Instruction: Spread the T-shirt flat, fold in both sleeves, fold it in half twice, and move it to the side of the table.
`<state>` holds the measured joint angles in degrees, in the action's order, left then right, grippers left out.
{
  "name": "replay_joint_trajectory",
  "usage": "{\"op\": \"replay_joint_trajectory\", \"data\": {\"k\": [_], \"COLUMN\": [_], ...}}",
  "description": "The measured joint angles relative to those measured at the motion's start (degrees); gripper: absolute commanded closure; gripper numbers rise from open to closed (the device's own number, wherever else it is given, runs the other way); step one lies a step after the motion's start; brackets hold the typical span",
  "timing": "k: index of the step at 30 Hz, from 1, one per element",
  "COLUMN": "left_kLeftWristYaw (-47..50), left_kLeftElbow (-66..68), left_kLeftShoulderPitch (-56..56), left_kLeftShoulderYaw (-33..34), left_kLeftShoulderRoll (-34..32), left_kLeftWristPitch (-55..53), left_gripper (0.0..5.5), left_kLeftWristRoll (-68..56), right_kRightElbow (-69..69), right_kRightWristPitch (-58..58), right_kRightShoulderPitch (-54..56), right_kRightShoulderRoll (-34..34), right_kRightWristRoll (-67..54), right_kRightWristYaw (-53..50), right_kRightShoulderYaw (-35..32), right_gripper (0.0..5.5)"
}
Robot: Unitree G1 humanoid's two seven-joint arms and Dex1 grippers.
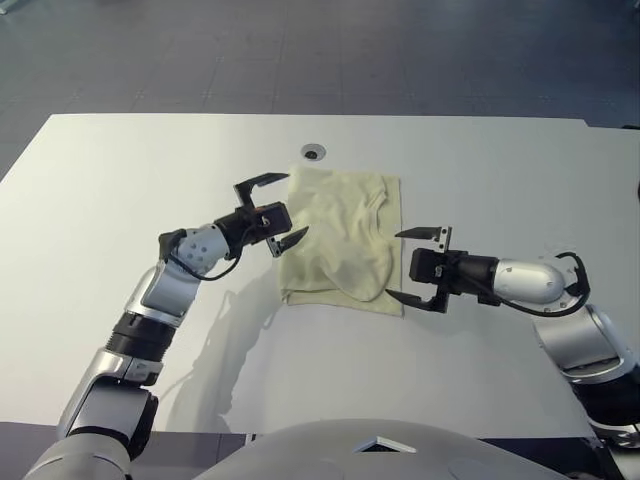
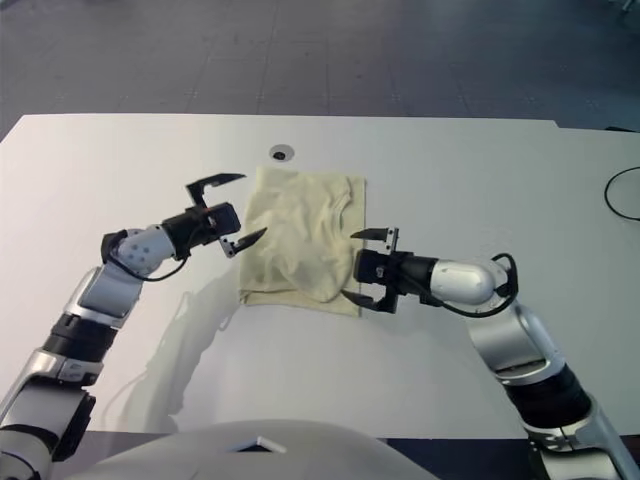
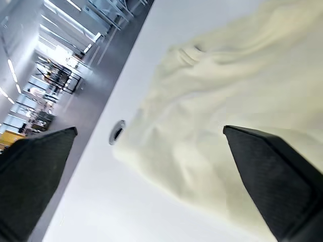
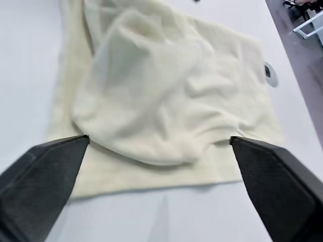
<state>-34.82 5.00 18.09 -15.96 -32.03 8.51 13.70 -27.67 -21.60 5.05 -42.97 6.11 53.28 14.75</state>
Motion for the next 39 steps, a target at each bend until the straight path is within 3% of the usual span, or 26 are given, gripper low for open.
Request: {"op": "replay_joint_trajectory", "data": {"k": [11, 30, 39], "left_kLeftWristYaw": [0.89, 1.88, 1.91], "left_kLeftElbow": [4.74, 7.57, 7.56], "left_kLeftShoulderPitch": [-0.15, -1.12, -2.18], "left_kLeftShoulderYaw": [-1.90, -2.33, -2.55], "left_kLeftShoulderRoll": [1.91, 1.90, 1.70], "left_kLeftWristPitch": [0.16, 2.92, 5.02], "left_gripper": [0.10, 0.10, 0.10], "left_kLeftWristRoll": [3.08, 3.07, 3.03], "right_kRightElbow": [3.80, 3.52, 2.28], "right_kRightWristPitch": [-3.78, -10.41, -10.18], "right_kRightShoulderPitch": [-0.62, -1.12, -0.99], "right_kRightShoulderRoll": [4.59, 5.83, 1.71], "right_kRightWristRoll": [-0.91, -6.32, -7.73], "right_kRightWristYaw": [-1.84, -2.25, -1.10], "right_kRightShoulderYaw": [4.55, 3.68, 1.98], "right_gripper": [2.53, 5.40, 5.48]}}
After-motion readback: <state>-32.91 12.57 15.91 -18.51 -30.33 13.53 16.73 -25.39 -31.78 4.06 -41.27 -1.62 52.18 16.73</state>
